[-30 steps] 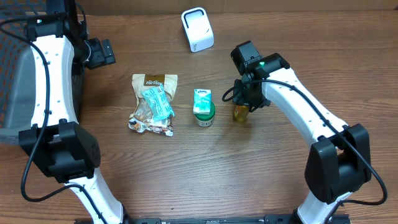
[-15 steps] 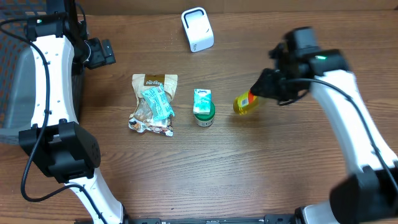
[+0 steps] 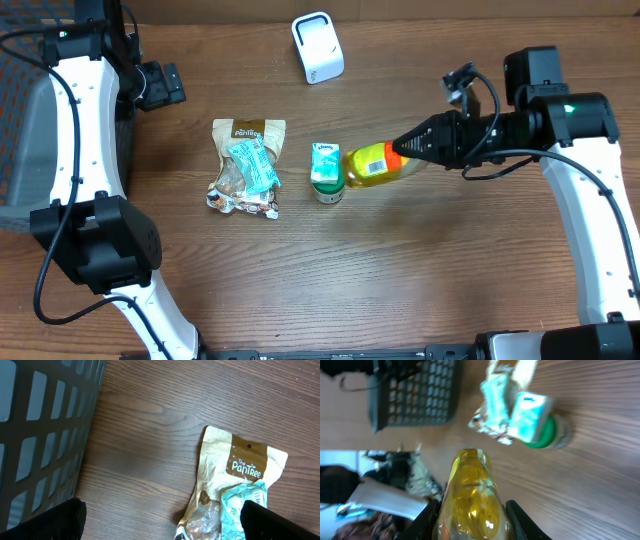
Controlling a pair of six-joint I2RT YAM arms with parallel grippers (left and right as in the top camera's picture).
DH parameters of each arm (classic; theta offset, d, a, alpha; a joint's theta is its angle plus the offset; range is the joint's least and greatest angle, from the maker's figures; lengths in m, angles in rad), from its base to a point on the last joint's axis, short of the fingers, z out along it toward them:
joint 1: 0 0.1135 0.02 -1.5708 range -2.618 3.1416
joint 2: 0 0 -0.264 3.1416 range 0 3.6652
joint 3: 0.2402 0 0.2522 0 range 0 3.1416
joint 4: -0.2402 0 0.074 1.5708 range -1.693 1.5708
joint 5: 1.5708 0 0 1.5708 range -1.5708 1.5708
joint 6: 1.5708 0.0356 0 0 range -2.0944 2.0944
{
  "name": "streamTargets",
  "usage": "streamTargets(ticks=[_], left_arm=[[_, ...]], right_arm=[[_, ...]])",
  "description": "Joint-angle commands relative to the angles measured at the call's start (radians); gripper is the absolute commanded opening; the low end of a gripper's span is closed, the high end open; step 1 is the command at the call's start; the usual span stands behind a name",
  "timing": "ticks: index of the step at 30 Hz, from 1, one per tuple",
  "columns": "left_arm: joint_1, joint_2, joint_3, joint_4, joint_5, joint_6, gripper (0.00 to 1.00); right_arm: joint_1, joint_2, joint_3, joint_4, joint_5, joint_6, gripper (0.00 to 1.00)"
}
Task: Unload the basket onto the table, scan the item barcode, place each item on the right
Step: 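Tilt the Vim bottle sideways and swing it toward the scanner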
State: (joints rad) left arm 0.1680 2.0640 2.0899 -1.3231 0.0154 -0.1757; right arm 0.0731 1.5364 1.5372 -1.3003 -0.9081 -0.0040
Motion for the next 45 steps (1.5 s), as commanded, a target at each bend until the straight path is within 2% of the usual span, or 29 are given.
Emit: streamTargets(ticks=[1,7,17,25,30,41,45], left_arm=[[0.001,0.0,0.025,-0.001,0.004,0.019,0.99],[0.001,0.0,0.025,-0.001,0.004,0.019,1.0],[0.001,0.0,0.025,0.0,0.004,0.019,1.0],[0.001,0.0,0.025,-0.001,0.004,0.019,1.0],[0.001,0.0,0.025,0.0,0.004,0.019,1.0],[0.001,0.0,0.025,0.0,0.004,0.019,0.99],[0.001,0.0,0.025,0.0,0.004,0.019,1.0]], right_arm=[[0.046,-0.015,0.028,-0.005,-0.127,-0.031,0.06],[0.107,-0.015,0.028,-0.028,-0.146,-0.031,0.05],[0.107,-0.015,0.028,-0.087,-0.262,-0.035,0.04],[0.097,-0.016,0.028,-0.287,-0.262,-0.212,0.04],[0.095,-0.019,0.028,-0.353,-0.261,-0.263,0.04],[0.095,-0.023,0.028,-0.336,-0.257,-0.286,0.04],[0.095,-0.023,0.028,-0.263,-0.152,-0.285,0.05]])
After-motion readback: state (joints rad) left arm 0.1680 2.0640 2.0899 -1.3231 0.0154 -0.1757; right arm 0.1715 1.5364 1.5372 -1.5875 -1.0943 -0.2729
